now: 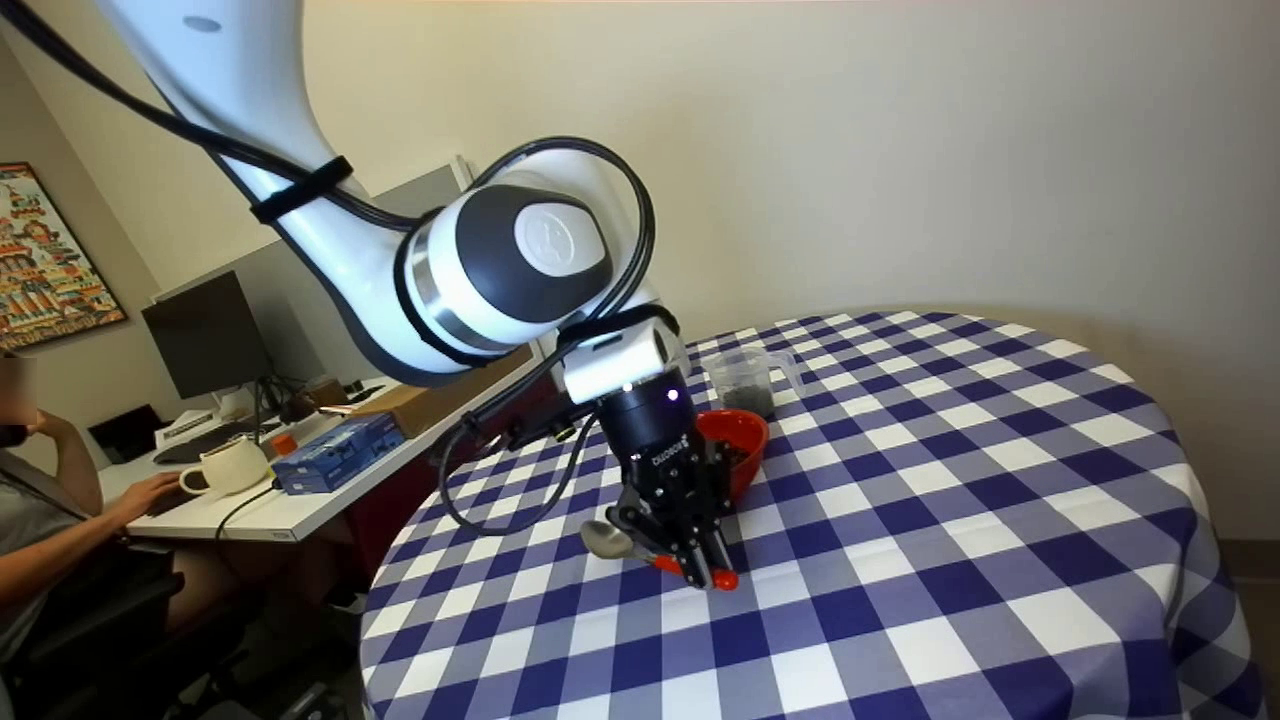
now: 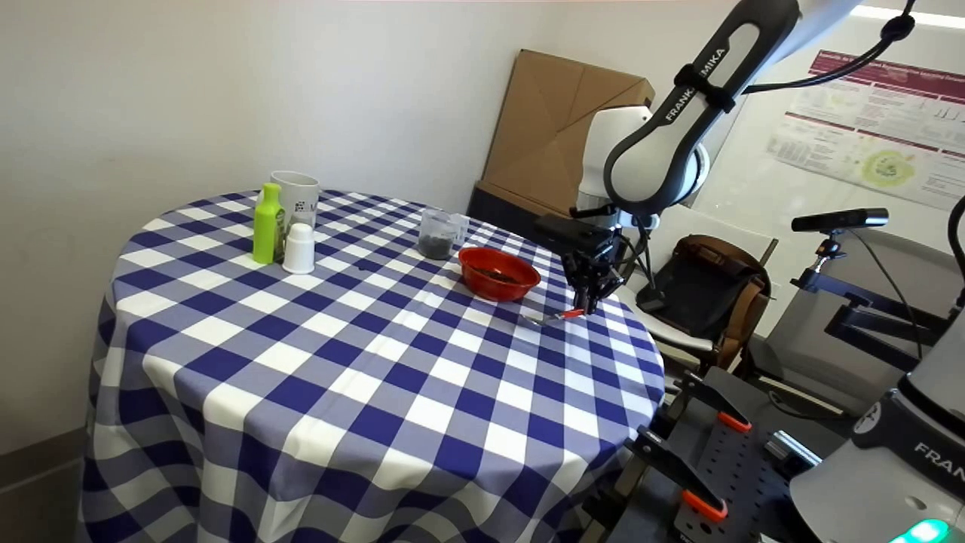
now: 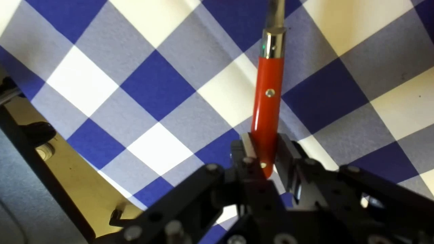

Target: Put a spoonful of the things in the bowl into the jug

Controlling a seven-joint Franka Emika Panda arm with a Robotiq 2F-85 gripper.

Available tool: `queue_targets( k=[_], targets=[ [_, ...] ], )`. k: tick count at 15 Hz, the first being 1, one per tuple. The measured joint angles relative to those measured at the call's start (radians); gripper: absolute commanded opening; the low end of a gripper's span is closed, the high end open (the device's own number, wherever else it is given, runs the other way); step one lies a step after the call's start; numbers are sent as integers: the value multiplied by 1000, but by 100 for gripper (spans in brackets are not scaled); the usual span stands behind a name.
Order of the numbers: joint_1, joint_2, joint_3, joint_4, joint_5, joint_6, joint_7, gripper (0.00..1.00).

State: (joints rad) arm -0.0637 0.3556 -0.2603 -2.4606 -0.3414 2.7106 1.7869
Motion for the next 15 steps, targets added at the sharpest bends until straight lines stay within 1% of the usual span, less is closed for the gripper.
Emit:
queue_targets(
  k=[3,4,5,7,8,10,12,13,15],
  targets=[
    [4,20,-7,7,4,30,-31,5],
    [6,24,-9,7,6,38,-42,45],
    [9,27,-11,8,7,45,-49,47],
    [16,31,-16,10,13,52,-66,58],
    [19,32,-17,11,20,52,-76,67],
    [19,28,-11,11,70,47,-115,81],
    [14,5,5,12,162,15,-157,95],
    [13,-21,11,13,220,-12,-162,99],
    [14,-94,8,19,295,-78,-144,100]
  ],
)
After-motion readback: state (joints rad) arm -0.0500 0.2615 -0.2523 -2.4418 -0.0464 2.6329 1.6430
